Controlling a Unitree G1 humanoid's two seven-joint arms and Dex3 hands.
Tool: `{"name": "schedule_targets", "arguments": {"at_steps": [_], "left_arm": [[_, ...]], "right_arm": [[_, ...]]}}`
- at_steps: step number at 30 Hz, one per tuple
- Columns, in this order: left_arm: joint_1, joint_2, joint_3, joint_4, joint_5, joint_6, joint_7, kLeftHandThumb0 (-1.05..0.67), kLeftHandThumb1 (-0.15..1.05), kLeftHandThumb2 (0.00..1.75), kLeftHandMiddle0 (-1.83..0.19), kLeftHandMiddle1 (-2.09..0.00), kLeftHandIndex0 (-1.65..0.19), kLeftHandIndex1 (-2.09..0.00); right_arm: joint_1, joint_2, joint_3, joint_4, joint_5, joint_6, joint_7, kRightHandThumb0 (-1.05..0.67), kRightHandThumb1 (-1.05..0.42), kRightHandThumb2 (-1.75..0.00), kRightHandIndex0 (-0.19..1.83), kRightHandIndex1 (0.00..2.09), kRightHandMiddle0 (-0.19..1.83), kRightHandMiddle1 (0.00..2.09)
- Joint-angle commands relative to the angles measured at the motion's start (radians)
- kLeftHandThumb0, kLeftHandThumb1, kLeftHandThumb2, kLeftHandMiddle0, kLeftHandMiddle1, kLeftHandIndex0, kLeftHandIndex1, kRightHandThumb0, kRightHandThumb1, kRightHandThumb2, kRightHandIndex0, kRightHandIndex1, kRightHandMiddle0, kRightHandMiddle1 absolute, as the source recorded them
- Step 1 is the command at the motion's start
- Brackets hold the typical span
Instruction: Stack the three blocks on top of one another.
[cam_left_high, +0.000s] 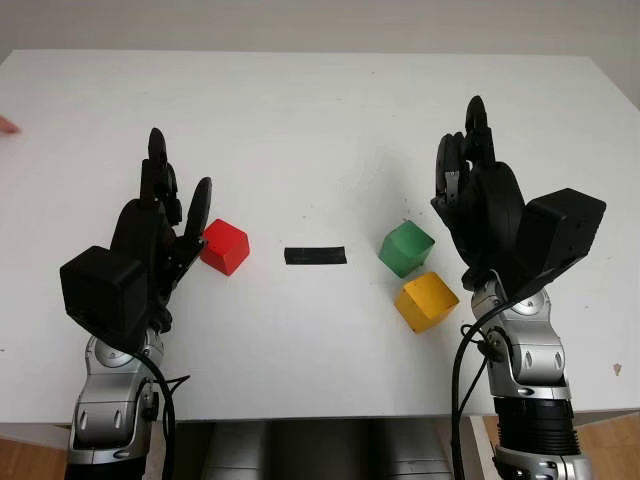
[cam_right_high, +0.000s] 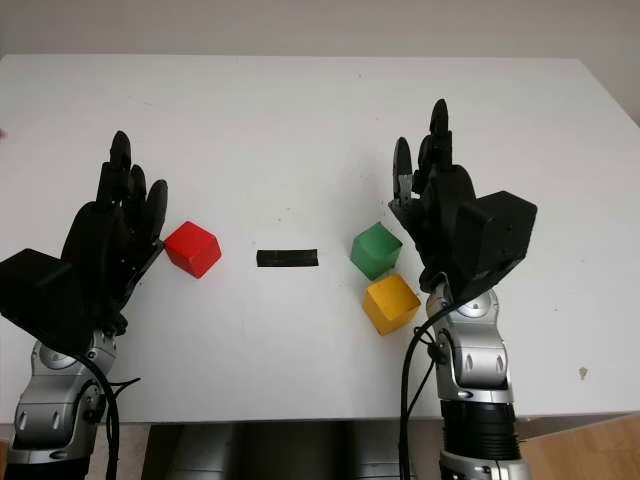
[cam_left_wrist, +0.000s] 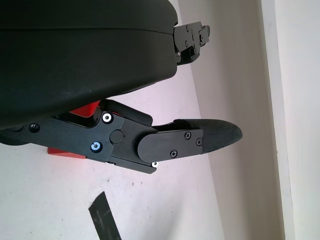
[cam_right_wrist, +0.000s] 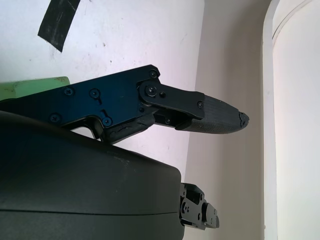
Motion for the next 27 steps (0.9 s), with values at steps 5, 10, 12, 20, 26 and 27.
{"name": "schedule_targets", "arguments": {"at_steps": [5,10,12,20,26,27], "left_arm": [[0.015,-0.006,-0.007,-0.013,-0.002,0.001,0.001,-0.65,1.05,0.46,0.19,0.0,0.19,-0.02],[0.011,-0.009,-0.013,-0.009,0.007,0.003,0.007,-0.66,1.05,0.47,0.19,0.0,0.19,-0.03],[0.012,-0.015,-0.009,-0.007,0.002,-0.006,0.012,-0.65,1.05,0.46,0.19,-0.01,0.19,-0.03],[-0.017,0.029,0.058,-0.021,-0.014,-0.084,0.016,-0.65,1.05,0.29,0.01,-0.1,0.06,-0.1],[-0.067,0.319,0.095,0.003,0.05,-0.112,-0.182,-0.5,1.04,0.1,-0.34,-0.11,-0.39,-0.3],[-0.079,0.365,0.099,0.009,0.048,-0.103,-0.224,-0.5,1.02,0.08,-0.36,-0.11,-0.42,-0.31]], "right_arm": [[0.001,0.0,0.003,-0.007,0.005,-0.011,0.004,-0.66,-1.05,-0.64,-0.19,0.0,-0.19,0.0],[-0.001,-0.003,-0.001,-0.009,0.011,-0.005,0.008,-0.66,-1.05,-0.63,-0.19,0.0,-0.19,0.0],[0.0,-0.005,-0.003,-0.012,0.015,-0.005,0.011,-0.65,-1.05,-0.63,-0.19,0.0,-0.19,0.0],[-0.022,-0.088,-0.012,0.045,0.05,-0.111,0.177,-0.7,-1.05,-0.66,-0.13,0.04,-0.12,0.05],[-0.081,-0.144,-0.032,0.109,0.129,-0.118,0.294,-0.7,-1.05,-0.62,-0.13,0.05,-0.13,0.05],[-0.088,-0.15,-0.034,0.117,0.135,-0.113,0.302,-0.7,-1.05,-0.62,-0.13,0.04,-0.13,0.04]]}}
